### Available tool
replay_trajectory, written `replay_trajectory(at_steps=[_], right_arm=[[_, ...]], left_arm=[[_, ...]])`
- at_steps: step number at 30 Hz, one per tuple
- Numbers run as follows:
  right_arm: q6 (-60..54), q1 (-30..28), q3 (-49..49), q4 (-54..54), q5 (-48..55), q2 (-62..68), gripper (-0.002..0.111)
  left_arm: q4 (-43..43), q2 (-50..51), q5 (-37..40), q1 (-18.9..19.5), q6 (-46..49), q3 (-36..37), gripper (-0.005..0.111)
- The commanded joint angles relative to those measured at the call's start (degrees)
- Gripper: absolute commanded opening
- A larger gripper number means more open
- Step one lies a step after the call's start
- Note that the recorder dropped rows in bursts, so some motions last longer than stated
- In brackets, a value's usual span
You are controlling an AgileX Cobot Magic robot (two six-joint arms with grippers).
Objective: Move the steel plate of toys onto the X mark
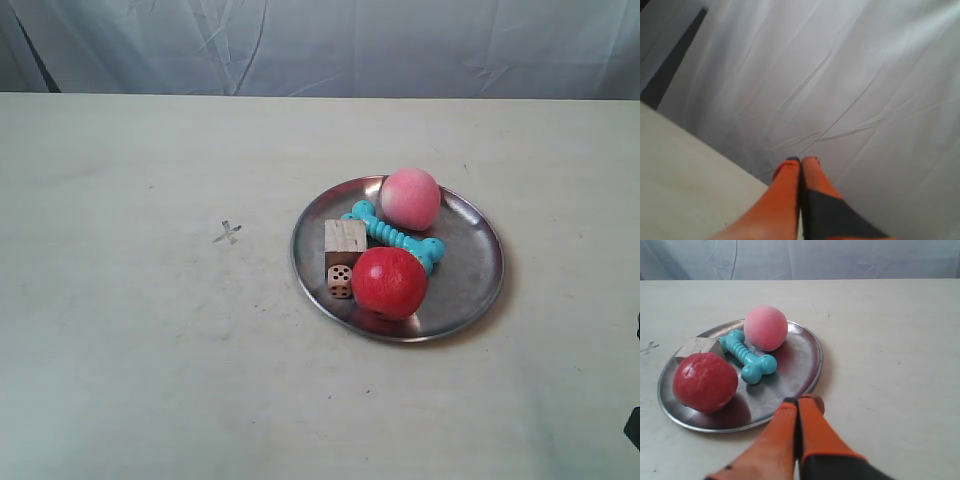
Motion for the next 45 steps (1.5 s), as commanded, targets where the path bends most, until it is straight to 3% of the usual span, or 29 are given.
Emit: replay_trajectory(at_steps=[1, 9, 16, 19, 25, 30, 35, 40, 43, 45], right_arm=[[-0.23, -0.32, 0.19, 0.07, -0.74, -0.26, 0.000], [-0.23, -0.32, 0.19, 0.07, -0.74, -0.26, 0.000], [-0.40, -0.32, 0.19, -2.33, -1.52, -0.26, 0.000], [-0.40, -0.32, 0.19, -2.73, -7.16, -0.26, 0.000], [0.25, -0.32, 0.19, 31.20, -25.12, -0.26, 0.000], [0.25, -0.32, 0.19, 40.38, -34.32, -0.26, 0.000], [0.25, -0.32, 0.19, 41.00, -34.10, -0.26, 0.000], [0.25, -0.32, -0.33, 42.01, -30.26, 1.23, -0.001], [-0.57, -0.32, -2.68, 41.32, -28.66, 7.29, -0.001], [-2.59, -0.32, -5.85, 39.47, -27.93, 13.82, -0.001]], left_arm=[[-0.74, -0.15, 1.45, 0.14, -4.44, 0.11, 0.000], [-0.74, -0.15, 4.31, 0.14, -4.44, 0.11, 0.000], [-0.74, -0.15, -4.60, 0.14, -4.66, 0.11, 0.000], [-0.74, -0.15, -5.69, 0.14, -4.66, 0.11, 0.000], [-0.74, 1.40, -2.58, 0.00, -9.35, -0.35, 0.000], [1.79, 13.45, -5.39, -0.09, -9.45, -6.74, 0.000], [19.99, 35.13, -11.07, -0.11, -14.49, -19.90, 0.000], [57.37, 63.75, -26.45, -0.11, -41.87, -37.74, 0.000], [70.90, 77.52, -35.22, -0.11, -52.54, -47.45, 0.000], [73.40, 84.18, -37.87, -0.11, -54.92, -52.73, 0.000]])
